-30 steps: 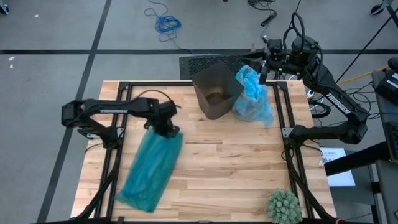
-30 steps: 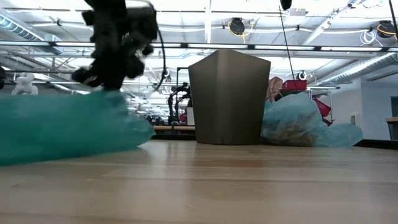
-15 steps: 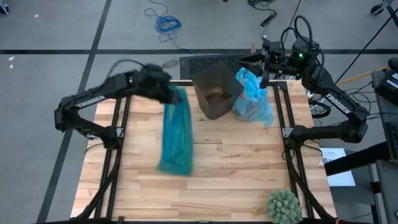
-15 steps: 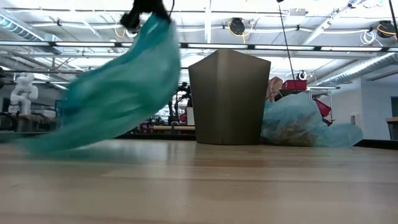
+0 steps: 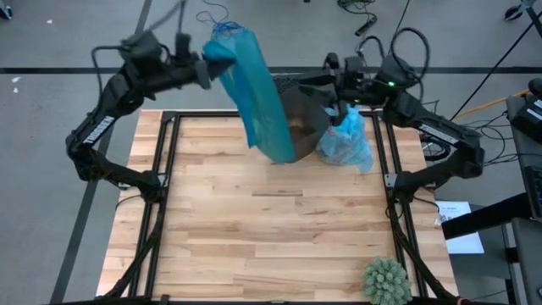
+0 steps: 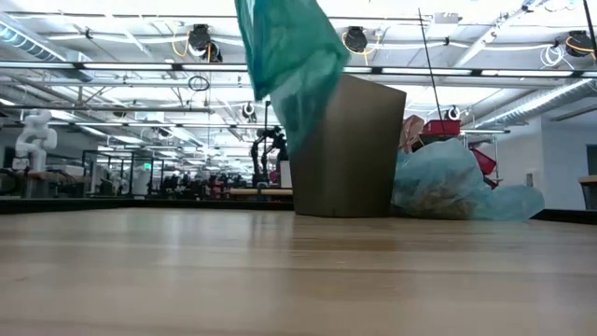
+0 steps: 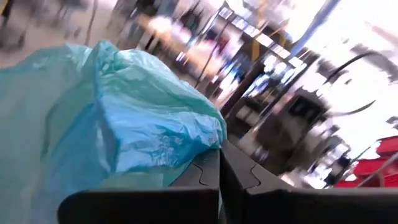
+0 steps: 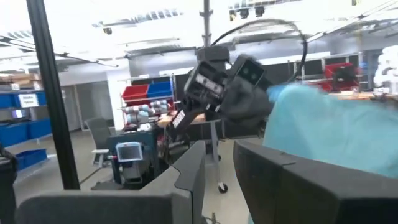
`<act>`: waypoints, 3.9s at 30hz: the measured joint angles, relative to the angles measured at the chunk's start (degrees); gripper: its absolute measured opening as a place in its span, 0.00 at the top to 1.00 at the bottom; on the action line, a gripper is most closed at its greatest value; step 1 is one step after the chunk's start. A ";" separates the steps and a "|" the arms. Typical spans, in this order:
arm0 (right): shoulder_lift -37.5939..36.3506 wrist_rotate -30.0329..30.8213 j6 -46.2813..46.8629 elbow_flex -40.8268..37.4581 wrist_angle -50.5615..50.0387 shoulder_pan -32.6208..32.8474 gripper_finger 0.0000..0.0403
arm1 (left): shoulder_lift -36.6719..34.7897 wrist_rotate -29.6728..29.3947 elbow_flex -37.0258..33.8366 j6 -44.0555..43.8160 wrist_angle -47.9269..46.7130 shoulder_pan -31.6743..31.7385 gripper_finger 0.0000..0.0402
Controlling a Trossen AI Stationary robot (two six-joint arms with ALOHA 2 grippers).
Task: Place trash/remove bag and relplace
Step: Insert the dark blue trash bag into the trash bin
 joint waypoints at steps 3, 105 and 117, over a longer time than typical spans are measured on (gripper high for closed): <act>5.66 0.10 -0.09 6.90 -1.03 1.90 0.81 | 0.05 1.74 1.64 0.83 4.21 1.51 1.00; 23.14 54.34 -13.40 47.19 -19.91 13.08 1.00 | 4.14 -0.45 2.22 25.95 6.72 0.34 0.41; 23.19 52.20 -11.28 47.19 -20.99 12.97 1.00 | 8.22 2.33 2.22 22.84 16.03 -0.05 0.41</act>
